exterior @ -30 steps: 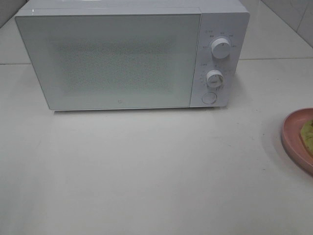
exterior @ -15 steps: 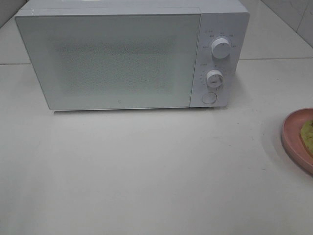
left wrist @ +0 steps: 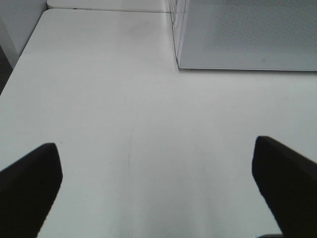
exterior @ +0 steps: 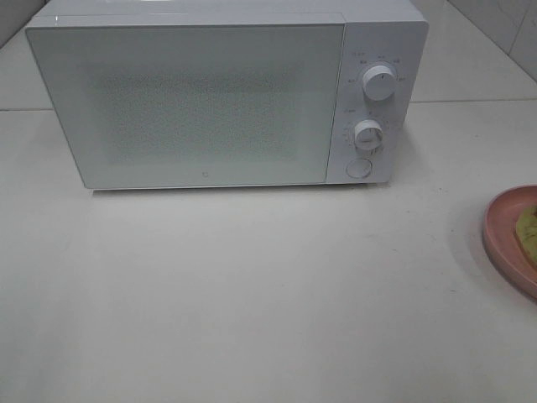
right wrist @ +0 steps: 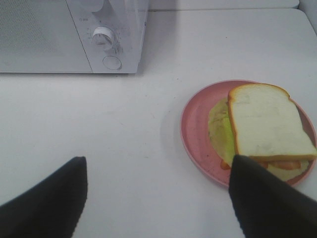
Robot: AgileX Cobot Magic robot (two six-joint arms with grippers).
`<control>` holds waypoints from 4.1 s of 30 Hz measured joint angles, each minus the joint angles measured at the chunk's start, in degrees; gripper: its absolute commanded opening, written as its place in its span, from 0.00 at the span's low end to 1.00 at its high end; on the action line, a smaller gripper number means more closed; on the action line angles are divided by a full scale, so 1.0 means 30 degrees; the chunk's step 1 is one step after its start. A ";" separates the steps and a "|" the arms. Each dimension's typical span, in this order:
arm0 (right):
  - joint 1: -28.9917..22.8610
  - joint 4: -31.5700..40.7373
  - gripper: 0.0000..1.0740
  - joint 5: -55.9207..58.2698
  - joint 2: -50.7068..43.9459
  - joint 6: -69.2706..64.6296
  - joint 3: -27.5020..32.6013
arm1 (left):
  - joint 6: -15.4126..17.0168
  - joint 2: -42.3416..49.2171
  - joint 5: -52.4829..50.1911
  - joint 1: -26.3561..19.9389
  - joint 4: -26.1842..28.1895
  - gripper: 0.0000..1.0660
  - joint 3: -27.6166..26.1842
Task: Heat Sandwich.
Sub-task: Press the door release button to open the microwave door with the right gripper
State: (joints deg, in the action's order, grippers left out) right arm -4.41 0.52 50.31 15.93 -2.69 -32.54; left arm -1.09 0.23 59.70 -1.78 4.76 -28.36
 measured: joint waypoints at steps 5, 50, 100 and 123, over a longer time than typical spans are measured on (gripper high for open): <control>0.0000 0.0000 0.71 -0.1604 0.1451 0.0000 0.0000 | 0.0000 0.0000 0.0000 0.0000 0.0000 0.95 0.0000; -0.0019 0.0000 0.71 -1.9519 1.6597 -0.0038 0.1585 | 0.0000 0.0000 0.0000 0.0000 0.0000 0.95 0.0000; -1.5642 1.7704 0.71 -3.9744 2.5917 0.5787 0.5596 | 0.0000 0.0000 0.0000 0.0000 0.0000 0.95 0.0000; -1.5642 1.7685 0.60 -3.7586 2.5917 -1.8392 0.5596 | 0.0000 0.0000 0.0000 0.0000 0.0000 0.95 0.0000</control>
State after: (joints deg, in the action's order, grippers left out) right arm -51.34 53.57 -62.45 93.68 -57.87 -15.76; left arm -1.09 0.23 59.70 -1.78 4.76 -28.36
